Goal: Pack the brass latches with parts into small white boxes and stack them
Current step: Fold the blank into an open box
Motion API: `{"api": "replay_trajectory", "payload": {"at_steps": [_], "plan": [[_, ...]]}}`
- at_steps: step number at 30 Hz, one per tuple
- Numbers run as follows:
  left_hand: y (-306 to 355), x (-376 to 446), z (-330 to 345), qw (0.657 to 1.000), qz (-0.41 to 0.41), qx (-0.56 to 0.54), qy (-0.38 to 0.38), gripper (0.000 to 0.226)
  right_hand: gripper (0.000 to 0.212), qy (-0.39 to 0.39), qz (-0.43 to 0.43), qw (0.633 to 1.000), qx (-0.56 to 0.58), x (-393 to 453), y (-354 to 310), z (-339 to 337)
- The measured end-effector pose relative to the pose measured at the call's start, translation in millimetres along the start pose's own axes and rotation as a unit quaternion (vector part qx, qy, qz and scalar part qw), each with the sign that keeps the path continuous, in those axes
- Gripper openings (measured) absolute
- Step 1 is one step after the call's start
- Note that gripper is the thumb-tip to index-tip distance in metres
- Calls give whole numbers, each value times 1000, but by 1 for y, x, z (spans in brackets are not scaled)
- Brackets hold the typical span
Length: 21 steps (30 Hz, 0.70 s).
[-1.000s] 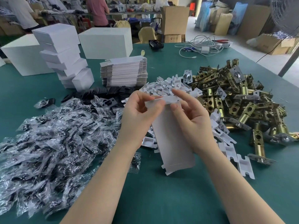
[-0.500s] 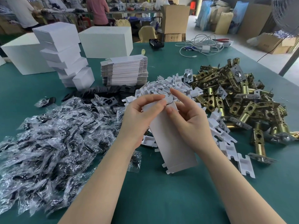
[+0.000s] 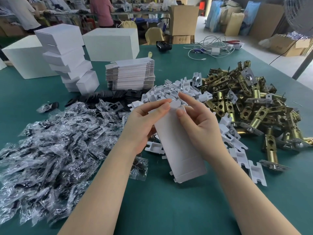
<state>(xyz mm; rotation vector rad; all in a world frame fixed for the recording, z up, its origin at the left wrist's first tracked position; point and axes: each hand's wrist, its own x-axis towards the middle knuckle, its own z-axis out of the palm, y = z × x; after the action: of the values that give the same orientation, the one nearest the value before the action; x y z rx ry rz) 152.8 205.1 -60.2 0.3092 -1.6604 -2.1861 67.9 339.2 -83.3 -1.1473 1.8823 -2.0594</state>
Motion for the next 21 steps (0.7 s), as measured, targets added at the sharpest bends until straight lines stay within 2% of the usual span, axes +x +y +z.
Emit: {"api": "replay_trajectory", "payload": {"at_steps": [5, 11, 21], "plan": [[-1, 2, -3, 1000, -20, -7, -12, 25, 36, -5, 5, 1000, -10, 0, -2, -1], [-5, 5, -5, 999, -47, -14, 15, 28, 39, -21, 17, 999, -29, 0, 3, -2], [-11, 6, -5, 999, -2, 35, 9, 21, 32, -10, 57, 997, -43, 1, 2, -3]]}}
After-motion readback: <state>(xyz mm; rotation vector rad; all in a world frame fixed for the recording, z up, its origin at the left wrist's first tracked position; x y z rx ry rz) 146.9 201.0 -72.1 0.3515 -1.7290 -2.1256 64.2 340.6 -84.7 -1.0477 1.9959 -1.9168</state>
